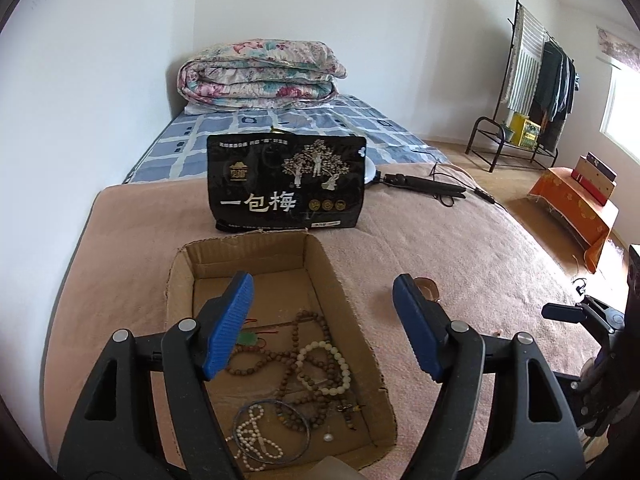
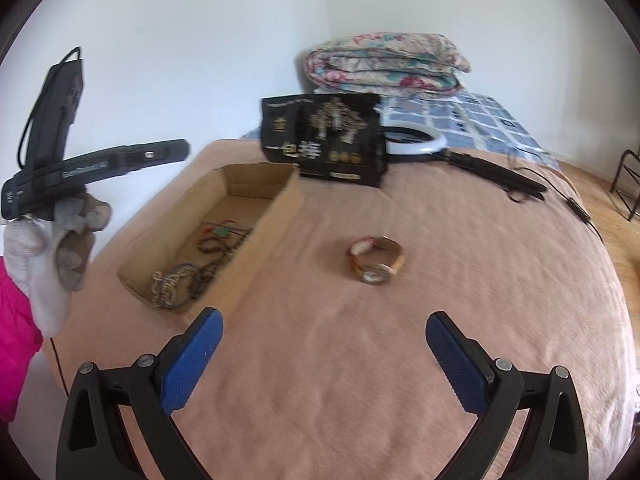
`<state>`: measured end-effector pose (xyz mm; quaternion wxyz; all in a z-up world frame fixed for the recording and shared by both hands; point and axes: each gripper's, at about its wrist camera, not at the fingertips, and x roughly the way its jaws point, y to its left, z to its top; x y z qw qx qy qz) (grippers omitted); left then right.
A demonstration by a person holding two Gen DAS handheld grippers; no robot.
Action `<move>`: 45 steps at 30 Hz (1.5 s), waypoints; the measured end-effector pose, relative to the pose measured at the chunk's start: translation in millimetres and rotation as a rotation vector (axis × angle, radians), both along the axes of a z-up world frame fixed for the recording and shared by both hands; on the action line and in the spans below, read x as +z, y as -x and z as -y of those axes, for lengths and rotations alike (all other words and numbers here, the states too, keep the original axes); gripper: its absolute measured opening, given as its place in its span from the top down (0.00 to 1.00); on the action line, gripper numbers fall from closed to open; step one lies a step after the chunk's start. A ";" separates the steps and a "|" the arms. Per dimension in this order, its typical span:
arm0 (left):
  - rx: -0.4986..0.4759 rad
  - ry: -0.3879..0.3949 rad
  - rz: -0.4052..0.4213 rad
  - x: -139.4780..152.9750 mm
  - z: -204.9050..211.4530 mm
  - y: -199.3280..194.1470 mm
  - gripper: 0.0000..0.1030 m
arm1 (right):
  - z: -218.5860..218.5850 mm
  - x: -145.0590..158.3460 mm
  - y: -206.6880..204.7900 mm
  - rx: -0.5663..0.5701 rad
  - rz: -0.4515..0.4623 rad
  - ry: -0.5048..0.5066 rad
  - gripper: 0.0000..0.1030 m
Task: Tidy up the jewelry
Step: 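Move the left tool to the brown leather watch while the right tool approaches another pearl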
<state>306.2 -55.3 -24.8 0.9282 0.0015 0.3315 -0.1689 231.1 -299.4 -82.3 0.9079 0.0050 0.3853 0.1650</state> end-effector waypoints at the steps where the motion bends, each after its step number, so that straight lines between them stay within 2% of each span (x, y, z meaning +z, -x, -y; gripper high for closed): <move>1: -0.012 0.002 -0.002 0.1 5.8 1.7 0.28 | 8.3 -0.9 2.3 -0.013 -0.002 0.003 0.00; 12: -0.088 0.035 -0.048 -6.6 61.6 14.6 0.27 | 77.6 -12.6 17.0 -0.116 -0.006 0.076 0.00; 14: -0.096 0.044 -0.057 -9.5 71.0 16.2 0.23 | 83.8 -13.9 18.5 -0.120 -0.008 0.077 0.00; 24: -0.146 0.028 -0.105 -28.4 136.0 19.4 0.22 | 94.6 -27.2 26.0 -0.077 -0.033 0.060 0.05; 27: -0.131 0.023 -0.120 -36.3 151.7 15.6 0.22 | 98.3 -31.7 24.2 -0.077 -0.043 0.049 0.09; 32: -0.088 0.014 -0.160 -57.2 167.6 1.1 0.22 | 103.3 -37.5 19.5 -0.070 -0.053 0.030 0.11; 42: 0.004 -0.068 -0.190 -104.3 181.4 -32.8 0.22 | 104.5 -53.8 4.4 -0.042 -0.086 -0.005 0.25; 45: 0.043 -0.072 -0.207 -116.6 179.8 -43.5 0.22 | 99.1 -58.4 -1.7 -0.032 -0.093 -0.008 0.28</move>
